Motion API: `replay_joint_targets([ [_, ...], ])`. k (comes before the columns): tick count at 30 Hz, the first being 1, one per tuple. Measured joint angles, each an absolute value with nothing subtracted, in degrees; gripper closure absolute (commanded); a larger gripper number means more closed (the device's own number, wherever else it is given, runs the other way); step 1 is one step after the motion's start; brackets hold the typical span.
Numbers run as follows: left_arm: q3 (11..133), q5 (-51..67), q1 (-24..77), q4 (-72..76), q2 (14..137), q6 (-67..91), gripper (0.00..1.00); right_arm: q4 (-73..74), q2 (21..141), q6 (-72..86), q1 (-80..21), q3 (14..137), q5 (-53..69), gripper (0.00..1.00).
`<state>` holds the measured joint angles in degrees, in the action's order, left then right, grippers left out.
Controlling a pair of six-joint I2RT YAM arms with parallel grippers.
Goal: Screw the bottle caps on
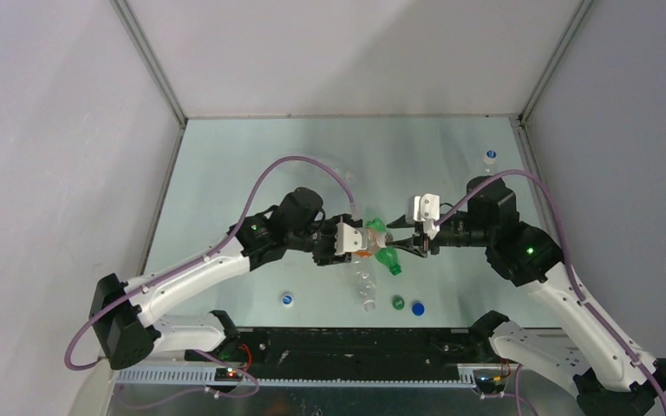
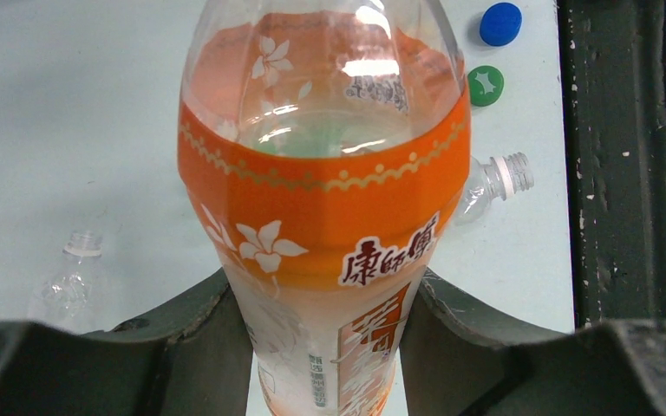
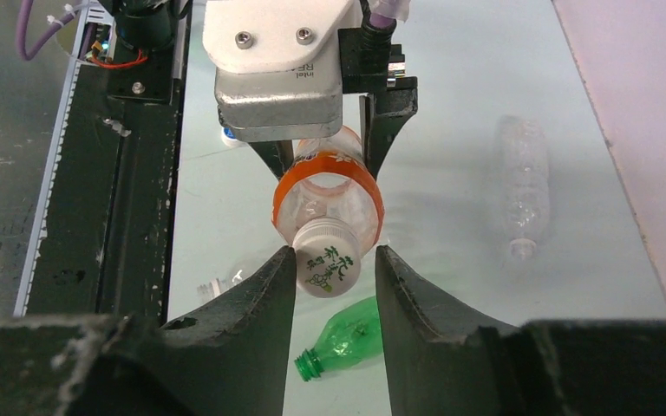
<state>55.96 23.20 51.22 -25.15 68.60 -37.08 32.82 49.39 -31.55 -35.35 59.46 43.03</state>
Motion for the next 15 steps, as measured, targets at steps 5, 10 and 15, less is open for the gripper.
replay_joint_targets([
  [5, 55.96, 23.35, 51.2, -26.04, 68.62, -37.17, 0.56, 34.15, 50.52, -31.59, -35.68, 60.18, 43.83, 0.58],
  [10, 55.96, 23.92, 51.2, -26.04, 68.75, -37.5, 0.56, 35.46, 51.42, -31.75, -36.29, 60.73, 44.07, 0.58],
  [15, 56.31, 24.29, 51.2, -25.93, 69.23, -37.52, 0.56, 36.4, 52.21, -32.03, -36.42, 60.97, 44.21, 0.58],
])
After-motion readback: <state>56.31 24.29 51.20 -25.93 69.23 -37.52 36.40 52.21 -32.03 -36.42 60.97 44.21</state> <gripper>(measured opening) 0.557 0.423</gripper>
